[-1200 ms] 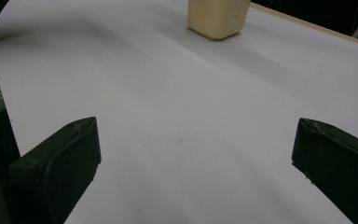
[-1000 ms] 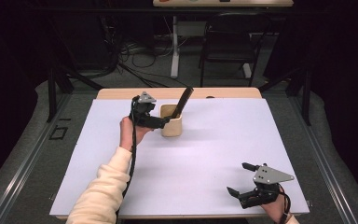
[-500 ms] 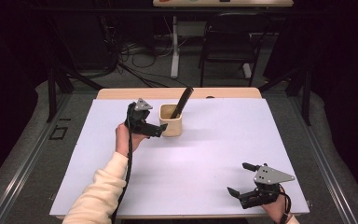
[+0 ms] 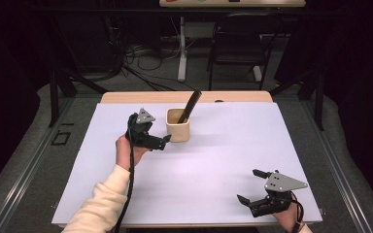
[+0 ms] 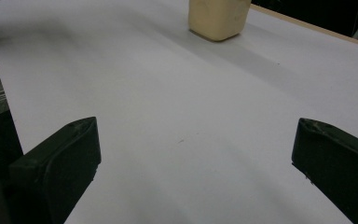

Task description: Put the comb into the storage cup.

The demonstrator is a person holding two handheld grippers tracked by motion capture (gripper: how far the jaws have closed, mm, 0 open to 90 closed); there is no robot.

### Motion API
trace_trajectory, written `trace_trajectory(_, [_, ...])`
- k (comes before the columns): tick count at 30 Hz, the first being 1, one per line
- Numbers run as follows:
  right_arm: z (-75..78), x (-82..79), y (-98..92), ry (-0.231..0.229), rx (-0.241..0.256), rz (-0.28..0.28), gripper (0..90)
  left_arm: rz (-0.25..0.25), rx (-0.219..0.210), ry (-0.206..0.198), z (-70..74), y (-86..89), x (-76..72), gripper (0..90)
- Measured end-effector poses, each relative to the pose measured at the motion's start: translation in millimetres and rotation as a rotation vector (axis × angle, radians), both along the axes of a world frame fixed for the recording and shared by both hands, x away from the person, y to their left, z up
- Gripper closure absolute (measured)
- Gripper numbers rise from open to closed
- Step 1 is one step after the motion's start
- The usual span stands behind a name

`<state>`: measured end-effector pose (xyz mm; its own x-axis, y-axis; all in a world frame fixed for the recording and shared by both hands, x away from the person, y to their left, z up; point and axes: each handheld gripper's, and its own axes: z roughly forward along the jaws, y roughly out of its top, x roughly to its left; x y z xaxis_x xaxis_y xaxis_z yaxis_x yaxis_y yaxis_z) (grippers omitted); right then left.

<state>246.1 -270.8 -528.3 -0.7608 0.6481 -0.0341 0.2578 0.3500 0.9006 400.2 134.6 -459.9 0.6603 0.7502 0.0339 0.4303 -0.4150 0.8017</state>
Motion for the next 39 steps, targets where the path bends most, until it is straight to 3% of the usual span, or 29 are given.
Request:
trace_trajectory(26, [0.1, 0.0, 0.2, 0.0, -0.001, 0.002, 0.6, 0.019, -0.015, -0.039, -19.0, 23.1, -46.4, 0.0])
trace_trajectory(39, [0.2, 0.0, 0.2, -0.002, -0.001, 0.002, 0.6, -0.003, -0.019, -0.046, -29.2, 28.2, -70.3, 0.0])
